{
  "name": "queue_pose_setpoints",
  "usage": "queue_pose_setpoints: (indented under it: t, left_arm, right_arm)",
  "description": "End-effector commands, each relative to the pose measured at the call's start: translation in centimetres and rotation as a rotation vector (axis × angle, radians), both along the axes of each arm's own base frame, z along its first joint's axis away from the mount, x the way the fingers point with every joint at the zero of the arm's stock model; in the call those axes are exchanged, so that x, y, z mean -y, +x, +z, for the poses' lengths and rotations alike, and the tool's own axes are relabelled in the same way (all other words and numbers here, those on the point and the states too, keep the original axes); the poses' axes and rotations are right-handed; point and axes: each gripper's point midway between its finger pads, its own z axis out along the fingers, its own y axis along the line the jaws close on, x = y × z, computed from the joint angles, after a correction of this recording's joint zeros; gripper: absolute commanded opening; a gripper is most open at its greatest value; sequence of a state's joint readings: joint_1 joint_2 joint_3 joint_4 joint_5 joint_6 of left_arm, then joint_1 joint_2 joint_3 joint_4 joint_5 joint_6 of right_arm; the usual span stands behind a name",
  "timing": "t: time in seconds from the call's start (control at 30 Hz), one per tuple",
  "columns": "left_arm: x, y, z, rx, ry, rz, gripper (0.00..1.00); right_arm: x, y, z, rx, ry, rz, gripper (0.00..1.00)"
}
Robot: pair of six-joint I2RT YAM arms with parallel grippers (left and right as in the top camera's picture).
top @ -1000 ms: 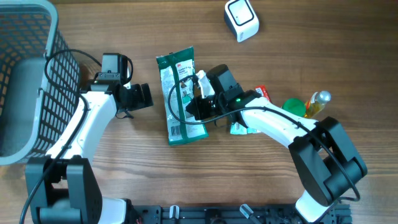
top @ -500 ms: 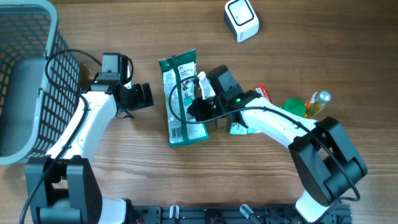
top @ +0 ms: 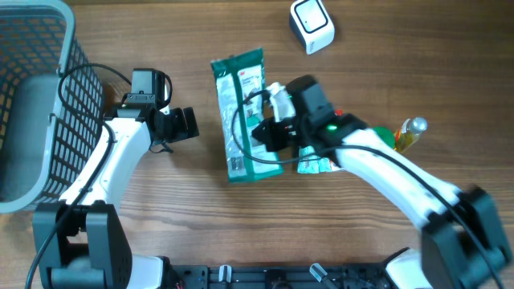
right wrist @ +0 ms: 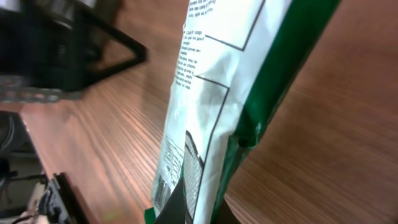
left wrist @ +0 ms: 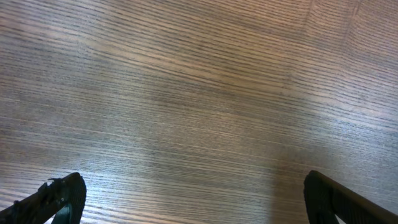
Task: Scan the item barcode
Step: 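Lift the glove pack with the right gripper as the left gripper releases, then carry the glove pack up to the white scanner with the right gripper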
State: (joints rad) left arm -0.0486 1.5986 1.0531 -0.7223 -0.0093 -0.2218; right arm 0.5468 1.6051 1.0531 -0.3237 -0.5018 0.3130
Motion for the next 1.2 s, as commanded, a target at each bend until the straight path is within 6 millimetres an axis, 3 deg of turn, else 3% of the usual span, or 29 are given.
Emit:
queue_pose_setpoints:
  t: [0.0, 0.13, 0.2, 0.27, 0.43, 0.57, 0.6, 0.77, 0.93, 1.07, 1.17]
  left_arm:
    - [0.2, -0.1, -0.2, -0.004, -0.01, -0.008, 1.0]
    - [0.2, -0.1, -0.2, -0.004, -0.01, -0.008, 1.0]
    - [0.2, -0.1, -0.2, -0.004, -0.01, -0.008, 1.0]
    - [0.2, -0.1, -0.2, -0.004, -0.01, -0.008, 1.0]
    - [0.2, -0.1, -0.2, -0.004, -0.01, -0.007, 1.0]
    - [0.2, -0.1, -0.2, -0.004, -0.01, -0.008, 1.0]
    - [0.2, -0.1, -0.2, -0.004, -0.01, -0.008, 1.0]
    - [0.2, -0.1, -0.2, -0.004, -0.01, -0.007, 1.0]
    - [0.2, -0.1, -0.2, -0.004, -0.01, -0.008, 1.0]
    - [0.2, -0.1, -0.2, -0.004, -0.01, -0.008, 1.0]
    - [0.2, -0.1, -0.2, -0.004, -0.01, -0.008, 1.0]
  right_arm:
    - [0.7, -1.5, 5.6, 0.077, 0.156, 0.135, 0.04]
    - [1.2, -4.4, 10.4, -0.002, 0.419, 0.296, 0.04]
    - [1.8, -5.6, 11.5, -0.094, 0.506, 0.335, 0.04]
    - [2.6, -5.8, 11.2, -0.167, 0.515, 0.302, 0.04]
    - [3.2, -4.3, 8.9, -0.153, 0.393, 0.192, 0.04]
    - [3.1, -3.9, 10.1, -0.122, 0.403, 0.203, 0.04]
    - [3.0, -3.6, 10.9, -0.105, 0.407, 0.206, 0.04]
    - [2.7, -1.5, 18.8, 0.074, 0.401, 0.205, 0.04]
    - [5.2, 1.4, 26.2, 0.352, 0.171, 0.092, 0.04]
    - [7.8, 4.6, 29.4, 0.647, -0.054, 0.043, 0.04]
    - [8.8, 6.7, 28.6, 0.832, -0.251, 0.133, 0.04]
